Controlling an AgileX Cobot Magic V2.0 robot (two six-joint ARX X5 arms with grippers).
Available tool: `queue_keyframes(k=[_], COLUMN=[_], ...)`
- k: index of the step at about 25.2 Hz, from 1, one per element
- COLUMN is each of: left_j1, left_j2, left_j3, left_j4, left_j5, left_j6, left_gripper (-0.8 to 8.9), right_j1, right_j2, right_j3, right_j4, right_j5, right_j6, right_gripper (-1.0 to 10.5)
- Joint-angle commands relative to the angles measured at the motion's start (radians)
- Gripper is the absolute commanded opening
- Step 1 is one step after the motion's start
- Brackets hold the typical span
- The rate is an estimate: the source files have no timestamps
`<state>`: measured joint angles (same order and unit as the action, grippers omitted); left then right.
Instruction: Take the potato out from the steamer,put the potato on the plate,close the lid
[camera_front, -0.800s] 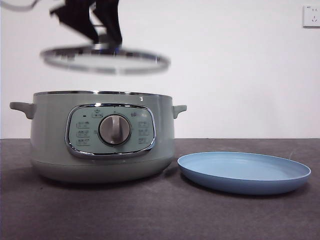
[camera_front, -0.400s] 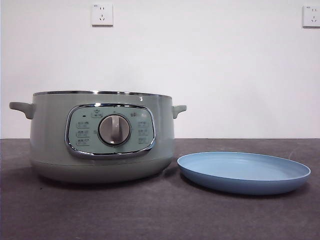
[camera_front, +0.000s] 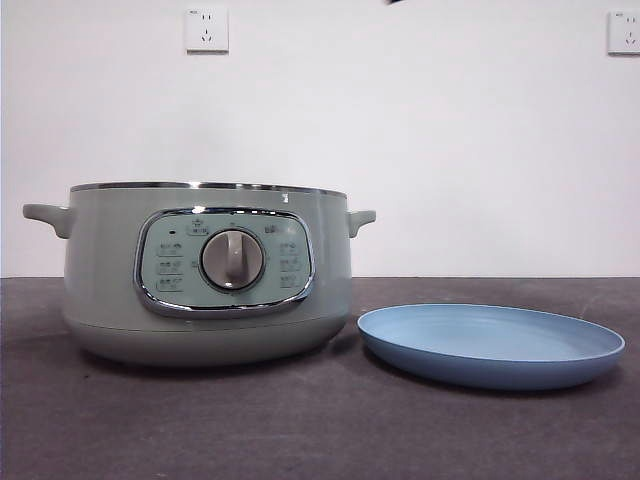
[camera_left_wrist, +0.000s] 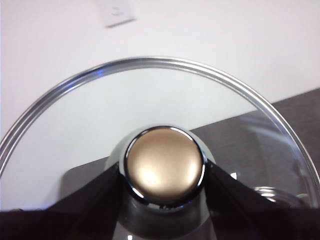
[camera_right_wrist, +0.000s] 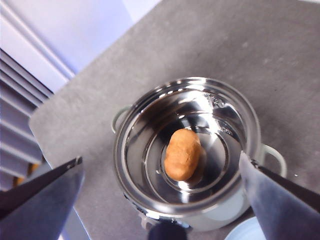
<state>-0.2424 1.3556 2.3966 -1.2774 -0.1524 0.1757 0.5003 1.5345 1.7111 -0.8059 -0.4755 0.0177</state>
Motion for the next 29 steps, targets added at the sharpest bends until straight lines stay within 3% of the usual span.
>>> queue_keyframes(k=[1,9,12,18,25,29], left_j1=[0.003,0.003,0.003,0.002,0.002,0.002], left_j2=[-0.036,-0.097,-0.095,-0.075,-0.061,-0.061], left_j3=[0.007,0.007,0.007,0.006,0.006,0.006], left_j4=[0.025,-0.033,-0.066,-0.081,-0.086,-0.087], left_j5=[-0.021,-0.036,-0.035,-0.029,-0.027,-0.027], left_j6=[0.013,0.012,0.012,0.011,0.010,0.009], left_gripper=[-0.08,-0.08,-0.08,-0.08,-0.08,-0.08], right_j1=[0.062,0.233,0.284,0.327,0.311,0.298], right_j2=[0.098,0.460,0.587,0.753,0.850,0.856], right_j3=[0.105,0.573,0.664,0.666,0.666,0.666], right_j4=[-0.041,-0.286,-0.324,-0.323,-0.320,-0.321], right_j5=[0.050,0.323,0.394,0.457,0.456,0.451], right_j6=[-0.028,-0.109,-0.122,-0.141,-0.138,-0.134], right_gripper=[6.3,6.3,6.3,6.3,6.2,5.3])
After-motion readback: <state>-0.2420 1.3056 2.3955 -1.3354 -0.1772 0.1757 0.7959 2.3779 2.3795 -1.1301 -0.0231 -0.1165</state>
